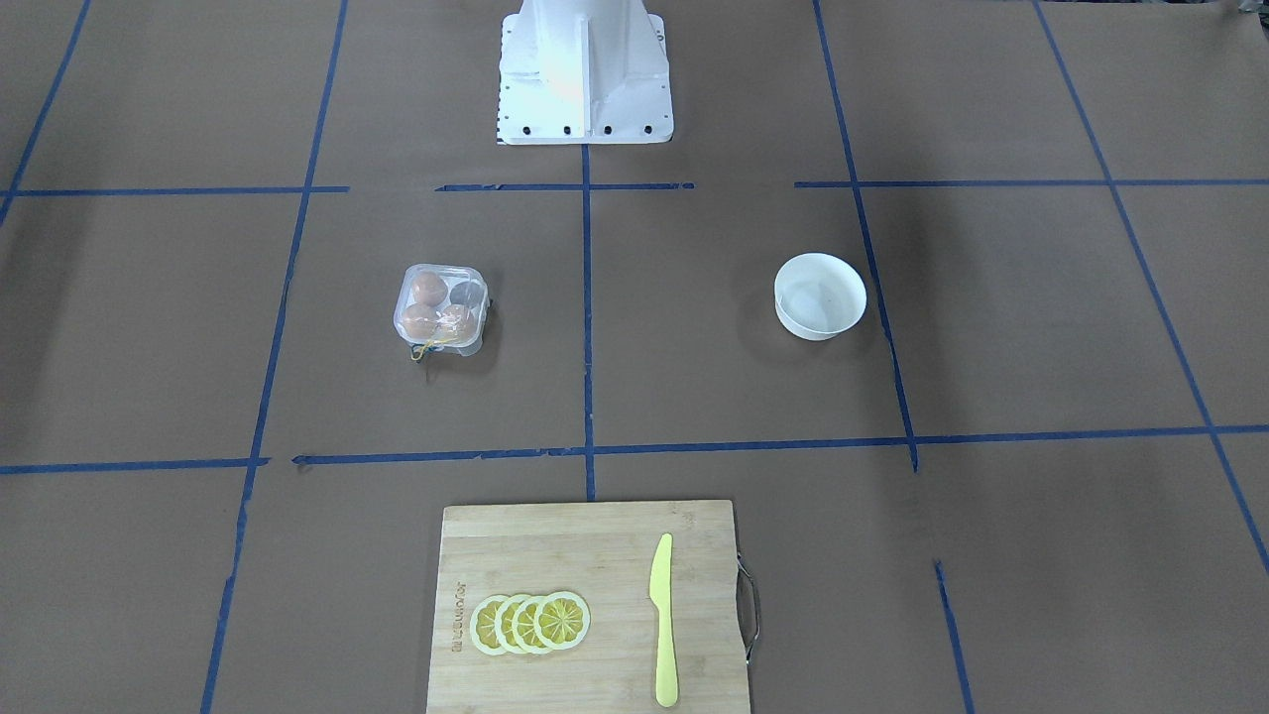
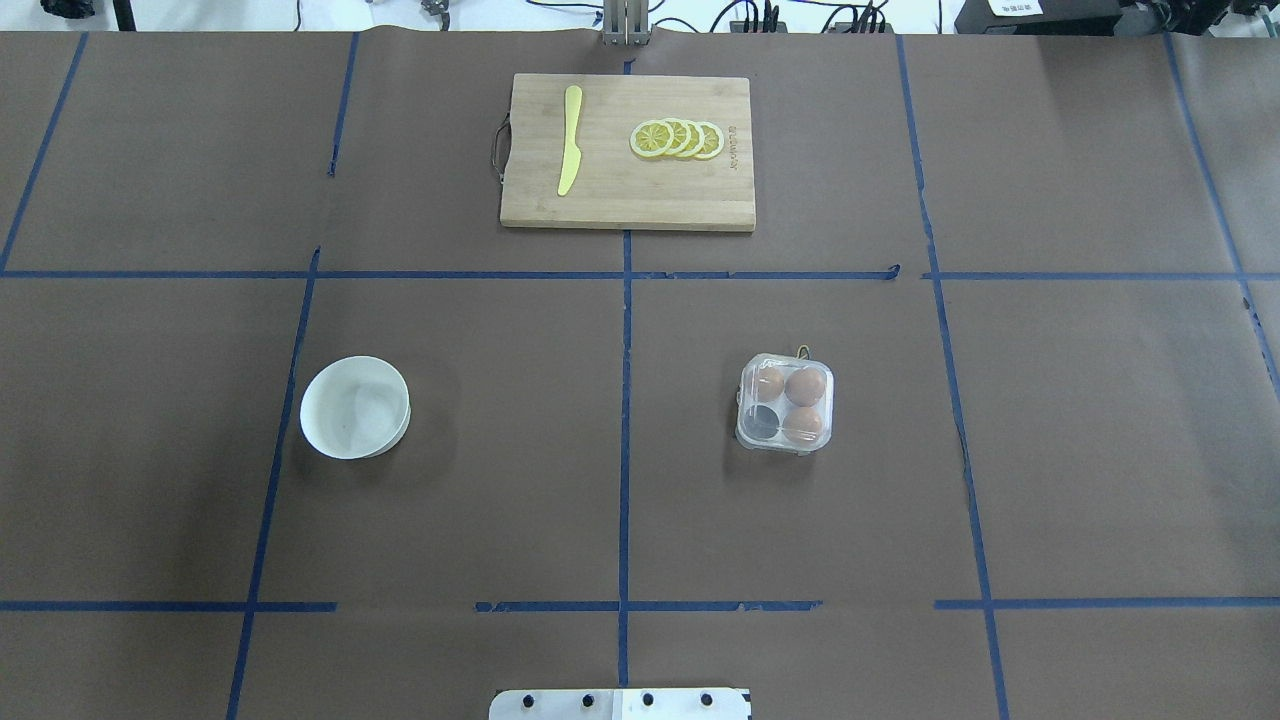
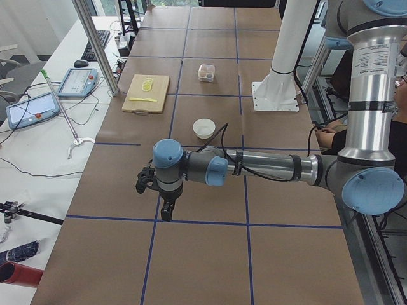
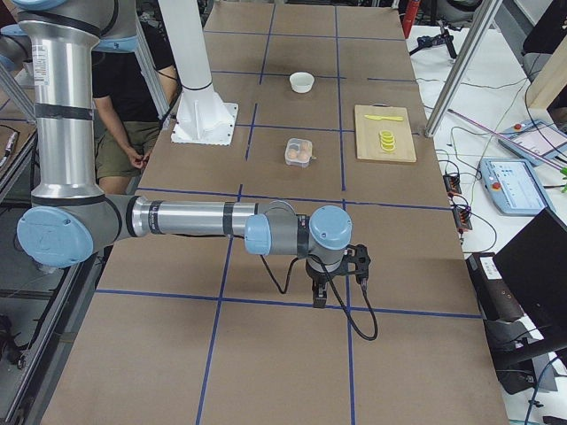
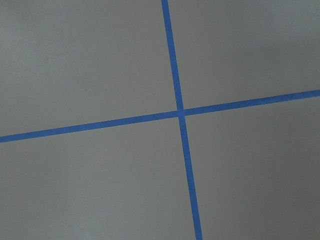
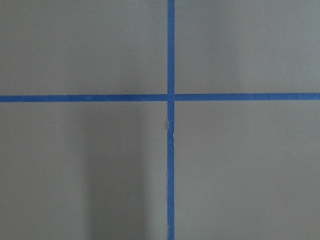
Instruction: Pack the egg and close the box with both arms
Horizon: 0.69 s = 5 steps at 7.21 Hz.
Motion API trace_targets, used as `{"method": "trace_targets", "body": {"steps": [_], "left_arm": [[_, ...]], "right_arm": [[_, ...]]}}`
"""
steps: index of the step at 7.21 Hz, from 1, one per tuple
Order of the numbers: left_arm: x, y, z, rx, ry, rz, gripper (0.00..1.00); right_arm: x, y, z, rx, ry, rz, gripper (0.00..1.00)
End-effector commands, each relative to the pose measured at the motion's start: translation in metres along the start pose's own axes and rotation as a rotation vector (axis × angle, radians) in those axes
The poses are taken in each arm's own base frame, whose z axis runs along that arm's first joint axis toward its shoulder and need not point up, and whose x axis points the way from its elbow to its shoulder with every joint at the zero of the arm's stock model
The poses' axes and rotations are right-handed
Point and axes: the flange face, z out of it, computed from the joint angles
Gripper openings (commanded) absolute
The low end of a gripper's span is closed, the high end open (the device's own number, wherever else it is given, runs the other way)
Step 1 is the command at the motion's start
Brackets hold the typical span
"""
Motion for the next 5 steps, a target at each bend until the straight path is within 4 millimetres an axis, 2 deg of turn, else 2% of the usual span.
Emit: {"method": "trace_targets", "body": {"steps": [1,5], "left_arm": [[0.0013,-0.0006,-0.0015,0.005,0.0,0.004,1.0],[0.0018,-0.0008,-0.0021,0.007,0.0,0.004,1.0]], "right_arm": [[-0.001,-0.0007,-0.0007,0.002,-0.002,-0.002,1.0],[-0.003,-0.0017,-0.0027,0.007,-0.001,-0.005,1.0]]}}
